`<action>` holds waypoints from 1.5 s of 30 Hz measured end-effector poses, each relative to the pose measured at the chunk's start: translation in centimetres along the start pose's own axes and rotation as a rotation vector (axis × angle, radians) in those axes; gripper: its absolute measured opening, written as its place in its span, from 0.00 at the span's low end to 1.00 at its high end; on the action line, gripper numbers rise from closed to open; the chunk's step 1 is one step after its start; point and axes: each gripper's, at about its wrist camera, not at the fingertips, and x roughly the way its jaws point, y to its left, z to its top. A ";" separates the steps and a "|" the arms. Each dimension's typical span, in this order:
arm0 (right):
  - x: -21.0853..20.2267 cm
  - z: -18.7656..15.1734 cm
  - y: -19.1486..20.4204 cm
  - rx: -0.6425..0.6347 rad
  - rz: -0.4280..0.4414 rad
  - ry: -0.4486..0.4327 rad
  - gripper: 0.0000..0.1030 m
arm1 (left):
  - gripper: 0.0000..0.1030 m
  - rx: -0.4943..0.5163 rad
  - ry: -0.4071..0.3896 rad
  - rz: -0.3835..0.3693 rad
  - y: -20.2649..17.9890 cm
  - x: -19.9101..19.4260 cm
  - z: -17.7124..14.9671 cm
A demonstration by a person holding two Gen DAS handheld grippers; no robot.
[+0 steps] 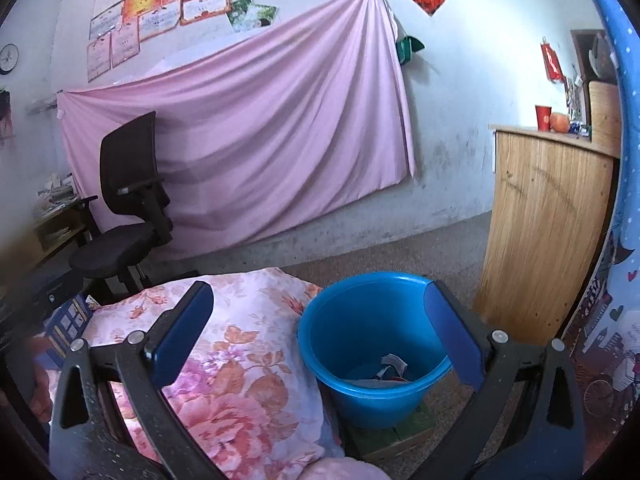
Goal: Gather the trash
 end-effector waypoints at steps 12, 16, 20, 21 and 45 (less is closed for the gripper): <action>-5.5 -2.1 4.1 -0.037 0.033 -0.057 1.00 | 0.98 -0.008 -0.077 0.045 3.3 -7.5 -2.1; -6.9 -3.7 5.7 -0.060 0.049 -0.080 1.00 | 0.98 -0.008 -0.086 0.039 4.3 -8.9 -3.7; -7.7 -5.5 6.7 -0.064 0.053 -0.115 1.00 | 0.98 -0.021 -0.100 0.035 5.3 -9.9 -5.4; -8.0 -5.9 6.8 -0.060 0.053 -0.127 1.00 | 0.98 -0.021 -0.105 0.033 5.4 -10.1 -5.9; -6.5 -11.4 7.9 -0.077 0.067 -0.096 1.00 | 0.98 -0.037 -0.113 0.089 6.4 -10.4 -11.6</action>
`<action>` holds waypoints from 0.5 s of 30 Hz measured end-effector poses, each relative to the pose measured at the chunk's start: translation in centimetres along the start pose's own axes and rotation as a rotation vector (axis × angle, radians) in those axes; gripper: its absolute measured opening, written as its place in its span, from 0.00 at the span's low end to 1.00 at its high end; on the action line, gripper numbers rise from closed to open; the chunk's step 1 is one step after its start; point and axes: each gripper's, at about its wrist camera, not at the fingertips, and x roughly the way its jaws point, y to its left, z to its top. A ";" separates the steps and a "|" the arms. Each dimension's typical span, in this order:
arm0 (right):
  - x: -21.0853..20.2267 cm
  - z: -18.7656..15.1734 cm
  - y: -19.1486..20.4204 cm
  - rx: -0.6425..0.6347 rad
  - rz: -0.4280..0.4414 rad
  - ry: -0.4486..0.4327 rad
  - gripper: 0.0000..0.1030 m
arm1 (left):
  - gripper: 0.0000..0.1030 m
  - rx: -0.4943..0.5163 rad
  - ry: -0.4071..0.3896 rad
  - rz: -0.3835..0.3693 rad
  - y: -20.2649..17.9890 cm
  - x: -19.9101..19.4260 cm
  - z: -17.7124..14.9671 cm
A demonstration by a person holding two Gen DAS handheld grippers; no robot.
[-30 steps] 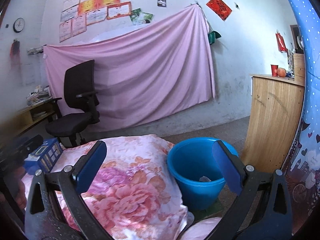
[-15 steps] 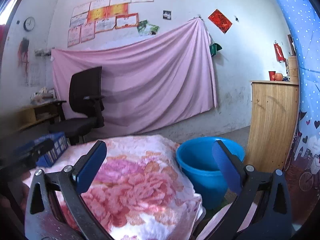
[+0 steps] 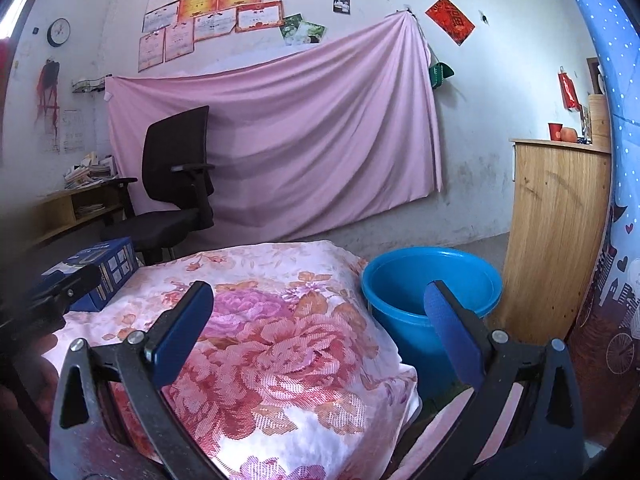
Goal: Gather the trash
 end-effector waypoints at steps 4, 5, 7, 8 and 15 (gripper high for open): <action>0.1 -0.1 0.1 -0.006 -0.002 0.013 1.00 | 0.98 0.002 -0.002 -0.003 0.1 -0.1 0.0; 0.1 0.0 0.0 -0.006 -0.002 0.014 1.00 | 0.98 0.002 -0.002 -0.003 0.1 -0.1 0.0; 0.0 -0.1 0.0 -0.003 -0.001 0.011 1.00 | 0.98 0.004 -0.002 -0.001 0.1 0.0 0.0; 0.0 -0.1 0.0 -0.003 -0.002 0.011 1.00 | 0.98 0.005 -0.002 -0.002 0.1 0.0 0.0; 0.2 0.0 -0.3 0.005 -0.003 0.020 1.00 | 0.98 0.007 -0.004 0.004 0.0 0.1 0.0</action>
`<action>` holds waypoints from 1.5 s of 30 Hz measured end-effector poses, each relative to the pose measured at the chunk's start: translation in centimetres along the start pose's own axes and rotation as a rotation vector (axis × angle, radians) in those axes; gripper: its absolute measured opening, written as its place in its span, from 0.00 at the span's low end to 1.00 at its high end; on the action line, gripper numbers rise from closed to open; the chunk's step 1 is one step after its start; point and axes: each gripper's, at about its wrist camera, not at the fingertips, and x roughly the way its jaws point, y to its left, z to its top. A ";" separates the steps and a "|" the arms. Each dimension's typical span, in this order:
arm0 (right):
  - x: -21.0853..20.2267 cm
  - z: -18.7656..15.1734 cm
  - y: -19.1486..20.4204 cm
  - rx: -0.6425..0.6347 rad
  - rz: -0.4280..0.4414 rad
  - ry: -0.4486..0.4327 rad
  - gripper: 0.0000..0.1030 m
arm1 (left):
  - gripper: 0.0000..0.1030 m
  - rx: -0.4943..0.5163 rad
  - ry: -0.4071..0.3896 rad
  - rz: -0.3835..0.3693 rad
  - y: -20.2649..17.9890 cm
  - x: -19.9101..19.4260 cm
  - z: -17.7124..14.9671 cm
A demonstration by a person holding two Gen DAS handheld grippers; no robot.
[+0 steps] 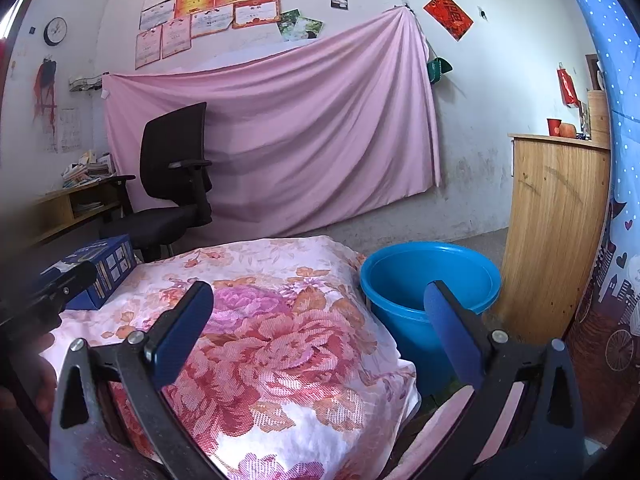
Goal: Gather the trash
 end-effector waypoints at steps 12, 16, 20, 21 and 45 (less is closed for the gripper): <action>0.0 0.0 -0.1 0.003 0.000 0.003 1.00 | 0.98 0.002 0.001 0.001 0.0 0.1 0.0; 0.0 0.0 -0.3 0.003 0.000 0.002 1.00 | 0.98 -0.001 0.007 0.000 -0.1 0.1 0.0; 0.0 0.0 -0.2 0.002 0.000 0.003 1.00 | 0.98 0.000 0.005 0.000 -0.1 0.1 0.2; 0.0 0.0 -0.2 0.002 0.001 0.003 1.00 | 0.98 0.001 0.004 0.000 0.0 0.1 0.2; -0.1 -0.2 -0.7 0.016 0.000 0.006 1.00 | 0.98 0.007 0.008 0.000 0.3 0.3 0.1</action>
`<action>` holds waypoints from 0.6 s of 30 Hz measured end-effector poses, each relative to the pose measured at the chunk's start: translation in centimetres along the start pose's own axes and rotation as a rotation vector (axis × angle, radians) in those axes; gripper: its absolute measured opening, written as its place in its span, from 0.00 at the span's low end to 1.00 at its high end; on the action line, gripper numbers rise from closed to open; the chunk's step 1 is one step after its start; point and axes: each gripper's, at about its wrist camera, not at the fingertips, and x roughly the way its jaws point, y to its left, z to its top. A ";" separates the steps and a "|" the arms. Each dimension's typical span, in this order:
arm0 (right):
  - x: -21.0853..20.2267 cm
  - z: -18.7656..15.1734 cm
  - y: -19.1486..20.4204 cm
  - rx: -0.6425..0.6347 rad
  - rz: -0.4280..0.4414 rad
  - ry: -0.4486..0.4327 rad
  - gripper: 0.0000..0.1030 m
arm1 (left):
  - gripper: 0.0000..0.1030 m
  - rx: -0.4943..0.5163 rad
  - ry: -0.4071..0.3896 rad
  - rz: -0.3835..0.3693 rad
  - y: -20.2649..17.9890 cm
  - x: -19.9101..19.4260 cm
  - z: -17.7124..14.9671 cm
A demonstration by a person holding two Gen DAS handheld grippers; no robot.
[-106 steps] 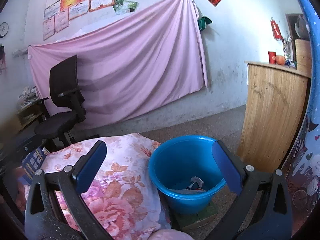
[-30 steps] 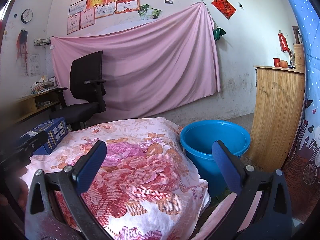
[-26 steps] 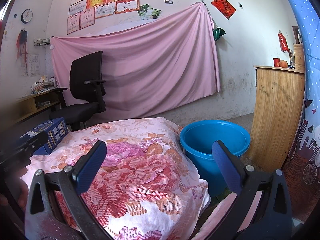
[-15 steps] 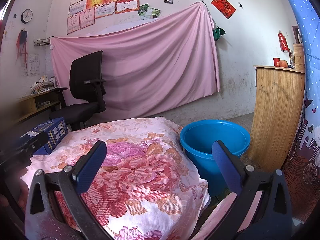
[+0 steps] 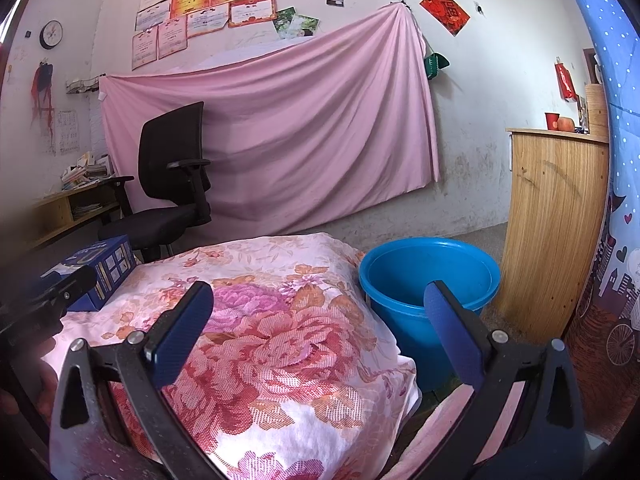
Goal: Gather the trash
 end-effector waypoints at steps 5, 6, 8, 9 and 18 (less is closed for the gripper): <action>0.0 0.0 -0.2 0.003 0.001 0.001 1.00 | 0.98 -0.001 0.001 0.000 0.0 0.0 0.0; 0.0 0.0 -0.2 0.002 0.001 0.001 1.00 | 0.98 -0.001 0.000 0.000 0.0 0.0 0.0; 0.0 0.0 -0.2 0.003 0.001 0.001 1.00 | 0.98 0.000 0.001 0.001 0.0 0.0 -0.1; 0.0 0.0 -0.2 0.004 0.001 0.002 1.00 | 0.98 0.000 0.001 0.000 0.0 0.0 -0.1; 0.0 0.1 -0.3 0.004 0.002 0.002 1.00 | 0.98 -0.002 0.000 0.001 0.0 0.0 -0.1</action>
